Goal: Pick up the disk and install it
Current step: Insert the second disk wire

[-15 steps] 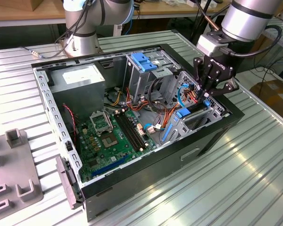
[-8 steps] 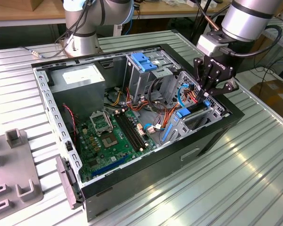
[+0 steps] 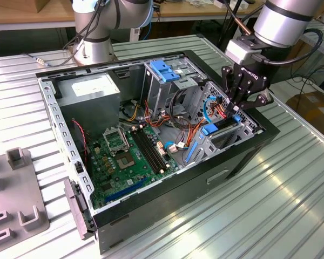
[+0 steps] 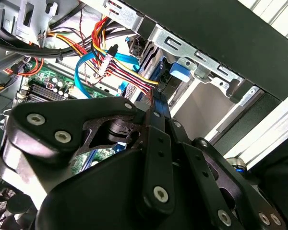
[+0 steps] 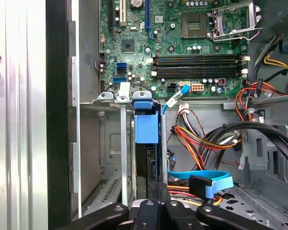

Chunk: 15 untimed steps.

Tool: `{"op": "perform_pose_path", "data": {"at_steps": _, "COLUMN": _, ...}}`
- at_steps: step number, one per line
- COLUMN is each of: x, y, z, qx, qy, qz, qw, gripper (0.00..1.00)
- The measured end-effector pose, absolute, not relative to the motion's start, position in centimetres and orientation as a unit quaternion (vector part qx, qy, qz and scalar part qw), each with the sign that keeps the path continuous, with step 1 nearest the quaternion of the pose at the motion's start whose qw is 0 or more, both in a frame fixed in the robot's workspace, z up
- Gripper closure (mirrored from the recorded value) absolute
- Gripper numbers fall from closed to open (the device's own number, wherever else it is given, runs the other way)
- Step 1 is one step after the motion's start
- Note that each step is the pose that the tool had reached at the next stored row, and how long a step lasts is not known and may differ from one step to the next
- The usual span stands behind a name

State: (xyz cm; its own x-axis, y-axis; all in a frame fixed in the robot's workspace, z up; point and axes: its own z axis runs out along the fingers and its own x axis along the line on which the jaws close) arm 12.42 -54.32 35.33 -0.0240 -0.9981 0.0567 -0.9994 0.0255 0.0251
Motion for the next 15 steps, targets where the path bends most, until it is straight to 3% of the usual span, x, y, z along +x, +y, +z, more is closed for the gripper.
{"op": "perform_pose_path", "data": {"at_steps": 15, "x": 12.4, "y": -54.3, "z": 36.7, "qx": 0.698, "qy": -0.715, "qz": 0.003, "qw": 0.021, "gripper": 0.90}}
